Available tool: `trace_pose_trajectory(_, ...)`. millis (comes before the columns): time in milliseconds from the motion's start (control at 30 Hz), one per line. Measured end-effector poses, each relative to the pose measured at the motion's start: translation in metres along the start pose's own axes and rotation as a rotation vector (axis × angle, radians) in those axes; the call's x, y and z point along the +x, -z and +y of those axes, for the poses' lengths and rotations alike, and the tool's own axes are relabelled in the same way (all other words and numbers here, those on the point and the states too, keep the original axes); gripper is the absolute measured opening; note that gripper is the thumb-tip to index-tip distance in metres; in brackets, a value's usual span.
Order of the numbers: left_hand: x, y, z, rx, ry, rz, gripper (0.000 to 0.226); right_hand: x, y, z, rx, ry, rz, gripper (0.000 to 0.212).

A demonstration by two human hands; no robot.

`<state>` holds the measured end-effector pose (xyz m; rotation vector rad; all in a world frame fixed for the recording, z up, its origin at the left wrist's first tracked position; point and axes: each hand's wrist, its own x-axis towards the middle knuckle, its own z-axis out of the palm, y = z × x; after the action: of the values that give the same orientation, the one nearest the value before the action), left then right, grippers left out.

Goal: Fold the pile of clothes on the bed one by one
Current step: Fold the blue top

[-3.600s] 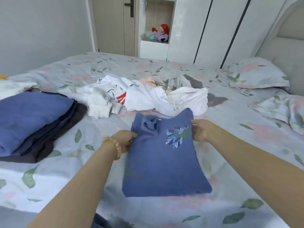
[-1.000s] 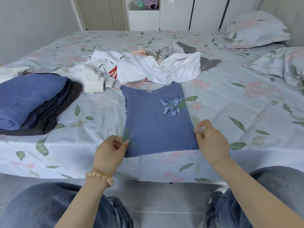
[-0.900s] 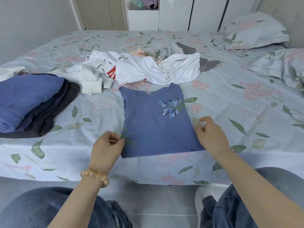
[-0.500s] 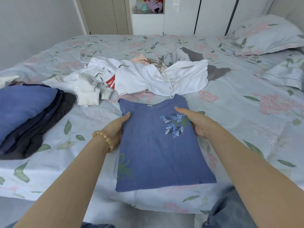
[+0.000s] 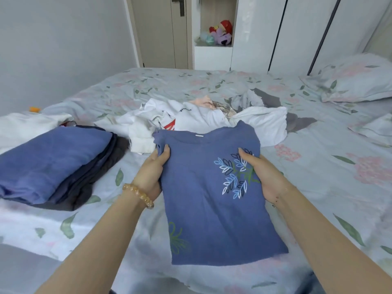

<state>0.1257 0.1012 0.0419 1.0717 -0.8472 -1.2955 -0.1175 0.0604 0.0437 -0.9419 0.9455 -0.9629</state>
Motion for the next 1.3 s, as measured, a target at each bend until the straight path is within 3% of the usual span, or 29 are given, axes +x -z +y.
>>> trace_pose_trajectory(233, -0.055, 0.067, 0.124, 0.052, -0.179, -0.007, 0.036, -0.021, -0.121, -0.046, 0.030, 0.094, -0.157, 0.036)
trace_pose_trajectory(467, -0.069, 0.185, 0.222, 0.122, -0.310, 0.141, 0.031, 0.004, -0.273, -0.066, -0.002, 0.138, -0.340, 0.031)
trace_pose_trajectory(700, -0.057, 0.326, 0.266, 0.327, -0.367, 0.448, 0.030, 0.050, -0.411, -0.012, -0.041, 0.115, -0.535, 0.025)
trace_pose_trajectory(933, -0.040, 0.445, 0.304, 0.576, -0.288, 0.526, 0.025, 0.104, -0.517, 0.046, -0.105, 0.012, -0.695, 0.022)
trace_pose_trajectory(1100, 0.039, 0.508, 0.308, 0.703, -0.210, 0.577, 0.017, 0.178, -0.555, 0.075, -0.108, -0.043, -0.615, 0.027)
trace_pose_trajectory(1200, 0.099, 0.551, 0.273, 0.764, -0.137, 0.602, 0.031, 0.235, -0.556, 0.103, -0.231, -0.052, -0.484, 0.031)
trace_pose_trajectory(1300, 0.144, 0.578, 0.218, 0.732, -0.095, 0.692, 0.019, 0.274, -0.544, 0.138, -0.233, -0.083, -0.381, 0.026)
